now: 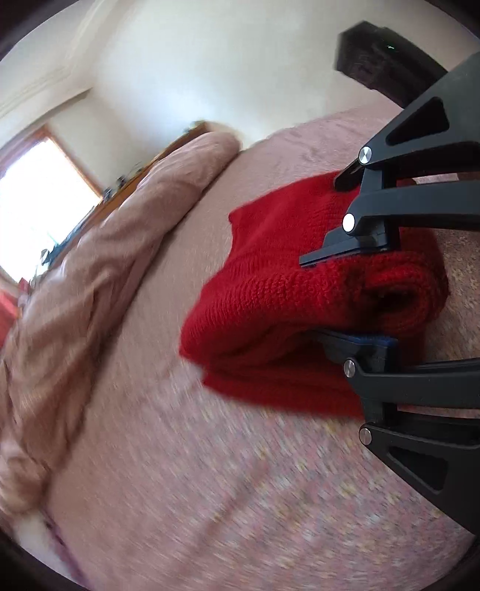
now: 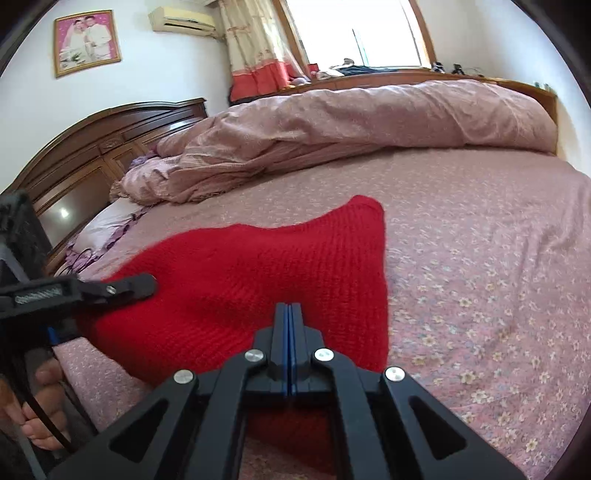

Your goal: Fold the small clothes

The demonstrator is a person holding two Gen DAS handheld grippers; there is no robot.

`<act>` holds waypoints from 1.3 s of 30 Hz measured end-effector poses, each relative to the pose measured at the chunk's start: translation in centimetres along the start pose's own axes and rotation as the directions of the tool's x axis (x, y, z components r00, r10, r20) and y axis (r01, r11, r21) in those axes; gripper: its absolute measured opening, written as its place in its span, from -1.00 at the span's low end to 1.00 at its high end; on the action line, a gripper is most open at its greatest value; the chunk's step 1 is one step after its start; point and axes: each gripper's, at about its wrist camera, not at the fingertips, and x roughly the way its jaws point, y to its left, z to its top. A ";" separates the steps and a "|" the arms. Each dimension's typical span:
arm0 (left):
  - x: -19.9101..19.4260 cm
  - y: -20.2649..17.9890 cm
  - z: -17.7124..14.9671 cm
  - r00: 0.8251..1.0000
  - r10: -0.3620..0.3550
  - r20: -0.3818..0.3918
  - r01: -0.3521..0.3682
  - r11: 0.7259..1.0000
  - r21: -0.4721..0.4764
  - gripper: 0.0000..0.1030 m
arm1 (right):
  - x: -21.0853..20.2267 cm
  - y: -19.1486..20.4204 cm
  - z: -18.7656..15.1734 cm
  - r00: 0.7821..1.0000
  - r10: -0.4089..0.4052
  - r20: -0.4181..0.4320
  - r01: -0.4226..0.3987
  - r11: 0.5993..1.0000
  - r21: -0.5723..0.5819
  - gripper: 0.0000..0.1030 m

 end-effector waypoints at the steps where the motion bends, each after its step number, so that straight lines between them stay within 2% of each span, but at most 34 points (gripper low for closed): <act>1: -0.6 1.2 0.1 1.000 -0.015 0.010 0.015 0.999 -0.051 -0.57 | 0.0 0.8 0.1 1.000 0.010 0.002 -0.010 1.000 -0.017 -1.00; 4: -1.6 2.8 0.1 0.999 -0.002 0.039 0.006 0.994 -0.108 -0.58 | 0.1 2.9 -0.2 1.000 0.020 0.004 -0.020 0.998 -0.065 -1.00; 7: -0.8 2.6 -0.3 1.000 0.031 -0.001 -0.031 0.996 -0.079 -0.51 | 0.8 3.9 -0.6 1.000 -0.026 0.002 0.026 0.993 -0.115 -1.00; 11: -1.3 1.7 -0.3 0.999 0.043 -0.003 -0.043 0.996 -0.074 -0.46 | 1.1 3.7 -1.0 1.000 -0.030 -0.005 0.029 0.991 -0.130 -1.00; 14: -2.5 0.1 0.4 0.996 0.094 0.012 -0.094 0.996 0.006 -0.46 | 1.4 4.3 -1.2 0.997 -0.069 -0.020 0.064 0.980 -0.189 -1.00; 17: -4.0 -1.5 0.9 0.980 0.177 0.088 -0.185 0.979 0.087 -0.46 | 1.0 4.2 -1.5 0.998 -0.068 0.003 0.068 0.981 -0.179 -1.00; 20: -4.3 -3.2 1.6 0.971 0.209 0.115 -0.225 0.964 0.144 -0.46 | -0.8 3.3 -0.8 0.999 -0.027 0.035 0.030 0.997 -0.076 -1.00; 23: -3.5 -5.6 1.0 0.976 0.189 0.112 -0.209 0.955 0.212 -0.46 | -2.7 2.2 -0.5 0.997 0.028 0.069 -0.030 0.999 0.020 -1.00; 26: -1.4 -7.5 0.2 0.985 0.138 0.105 -0.162 0.951 0.265 -0.66 | -3.0 2.0 -0.5 0.997 0.040 0.062 -0.041 0.999 0.014 -1.00; 29: 1.0 -7.9 -1.0 0.984 0.171 0.047 -0.177 0.938 0.299 -0.71 | -2.4 2.5 -1.2 0.999 0.040 0.032 -0.039 0.999 -0.031 -1.00; 31: 2.6 -7.1 -1.9 0.973 0.229 0.005 -0.219 0.925 0.310 -0.73 | -1.2 2.8 -2.0 1.000 0.027 -0.013 -0.028 0.998 -0.056 -1.00; 33: 3.7 -5.3 -2.4 0.973 0.228 -0.032 -0.210 0.937 0.278 -0.73 | -0.8 2.5 -2.7 0.999 0.040 -0.015 -0.041 0.998 -0.045 -1.00; 36: 3.3 -3.9 -2.2 0.986 0.161 -0.051 -0.147 0.968 0.203 -0.74 | -0.2 2.5 -3.8 0.999 0.049 -0.014 -0.050 0.998 -0.044 -1.00; 39: 3.5 -3.9 -2.3 0.986 0.162 -0.043 -0.149 0.964 0.219 -0.74 | 0.2 1.7 -4.3 0.997 0.082 -0.017 -0.082 0.997 -0.011 -1.00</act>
